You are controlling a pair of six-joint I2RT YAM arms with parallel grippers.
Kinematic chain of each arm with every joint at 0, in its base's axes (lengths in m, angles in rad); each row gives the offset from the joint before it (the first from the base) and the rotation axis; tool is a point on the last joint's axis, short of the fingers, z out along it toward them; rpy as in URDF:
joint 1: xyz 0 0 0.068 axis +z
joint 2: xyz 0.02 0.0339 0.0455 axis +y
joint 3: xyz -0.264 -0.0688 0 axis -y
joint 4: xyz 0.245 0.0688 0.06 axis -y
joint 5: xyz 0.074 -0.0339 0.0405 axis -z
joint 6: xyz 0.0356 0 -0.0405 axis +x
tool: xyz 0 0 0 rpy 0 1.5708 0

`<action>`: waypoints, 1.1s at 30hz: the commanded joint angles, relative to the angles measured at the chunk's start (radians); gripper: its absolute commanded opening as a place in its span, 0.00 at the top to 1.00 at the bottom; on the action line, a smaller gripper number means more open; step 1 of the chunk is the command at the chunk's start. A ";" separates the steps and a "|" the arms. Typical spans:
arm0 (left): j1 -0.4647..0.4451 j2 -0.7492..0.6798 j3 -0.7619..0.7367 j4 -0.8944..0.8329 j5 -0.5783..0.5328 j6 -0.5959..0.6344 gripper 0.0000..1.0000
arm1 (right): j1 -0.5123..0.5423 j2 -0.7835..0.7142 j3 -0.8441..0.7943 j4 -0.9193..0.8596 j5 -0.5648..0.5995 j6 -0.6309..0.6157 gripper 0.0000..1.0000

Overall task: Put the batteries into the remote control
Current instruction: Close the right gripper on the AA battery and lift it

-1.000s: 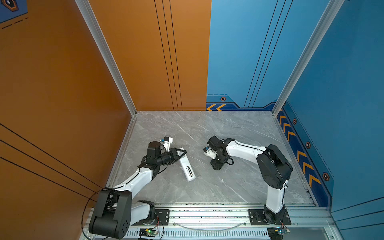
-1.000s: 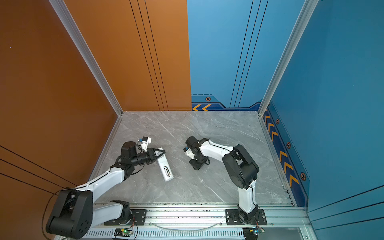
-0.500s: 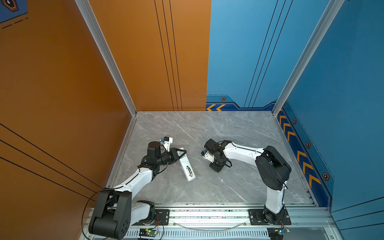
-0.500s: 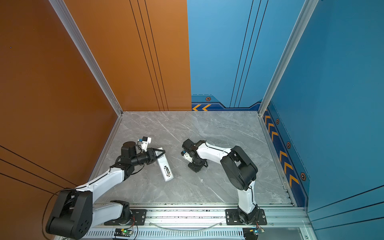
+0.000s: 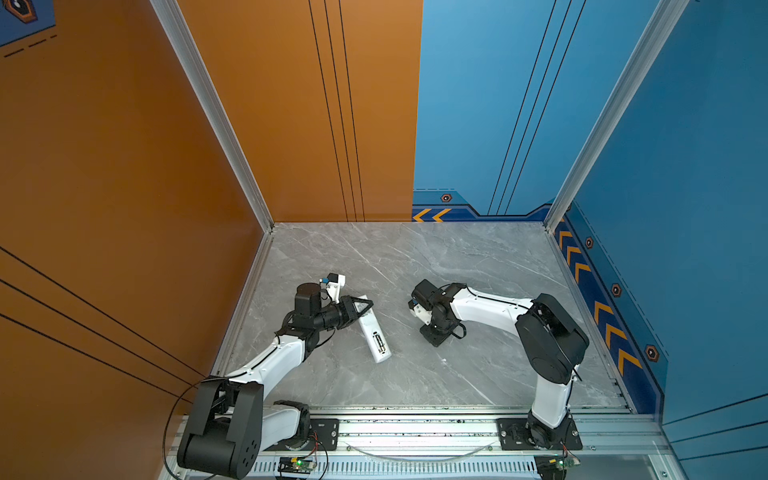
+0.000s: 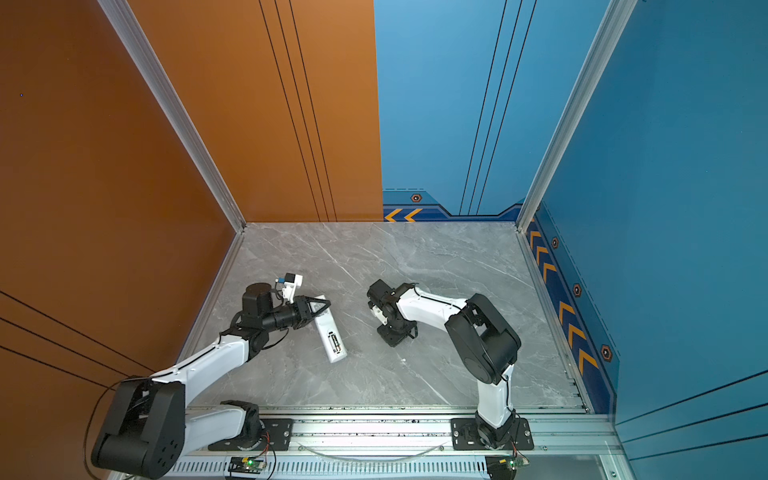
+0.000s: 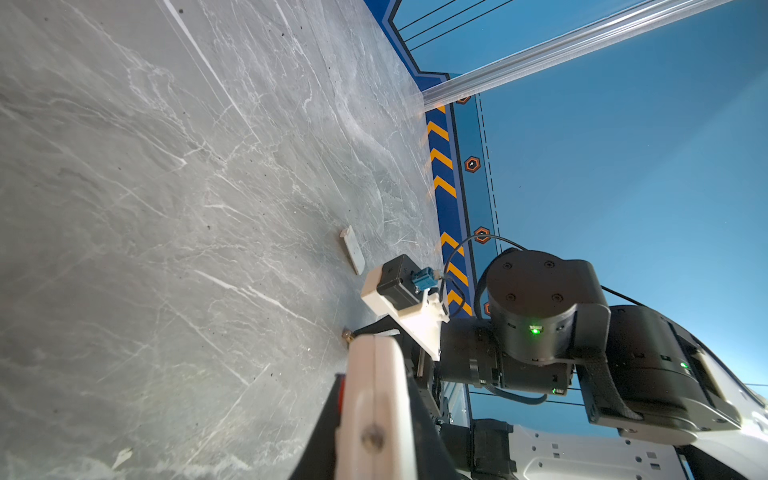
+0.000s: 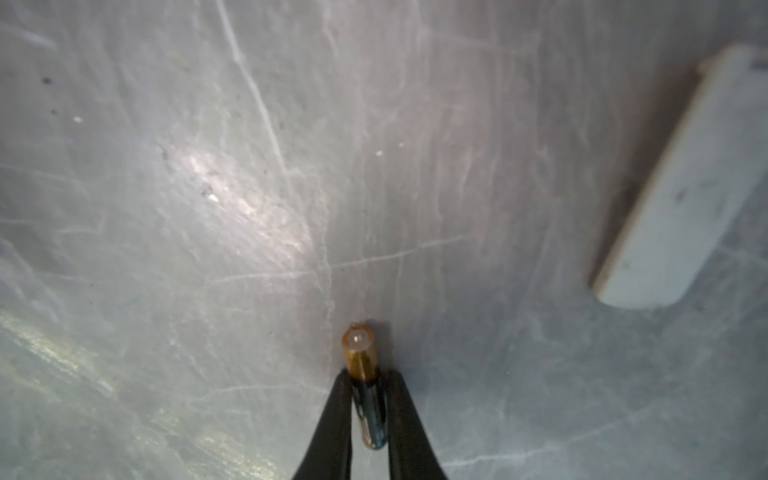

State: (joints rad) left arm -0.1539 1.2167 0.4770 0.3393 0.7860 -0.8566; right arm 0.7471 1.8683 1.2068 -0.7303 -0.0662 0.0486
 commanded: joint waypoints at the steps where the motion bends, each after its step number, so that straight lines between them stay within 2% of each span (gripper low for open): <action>1: -0.009 -0.019 -0.005 0.017 0.007 0.005 1.00 | -0.010 0.015 -0.075 0.024 -0.002 0.111 0.86; 6: -0.022 -0.019 -0.007 0.017 -0.004 0.007 1.00 | -0.012 -0.007 -0.117 0.092 -0.023 0.180 0.88; 13: -0.028 -0.021 -0.008 0.017 -0.007 0.008 1.00 | -0.006 -0.001 -0.132 0.106 -0.011 0.206 0.89; 21: -0.032 -0.020 -0.008 0.017 -0.007 0.008 1.00 | -0.006 0.001 -0.111 0.108 0.005 0.212 0.76; 33: -0.035 -0.028 -0.011 0.017 -0.011 0.007 1.00 | -0.025 0.042 -0.042 0.097 0.018 0.192 0.75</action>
State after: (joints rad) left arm -0.1783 1.2076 0.4763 0.3393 0.7837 -0.8566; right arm 0.7326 1.8465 1.1706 -0.6331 -0.0803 0.2443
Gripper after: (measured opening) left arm 0.199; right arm 0.250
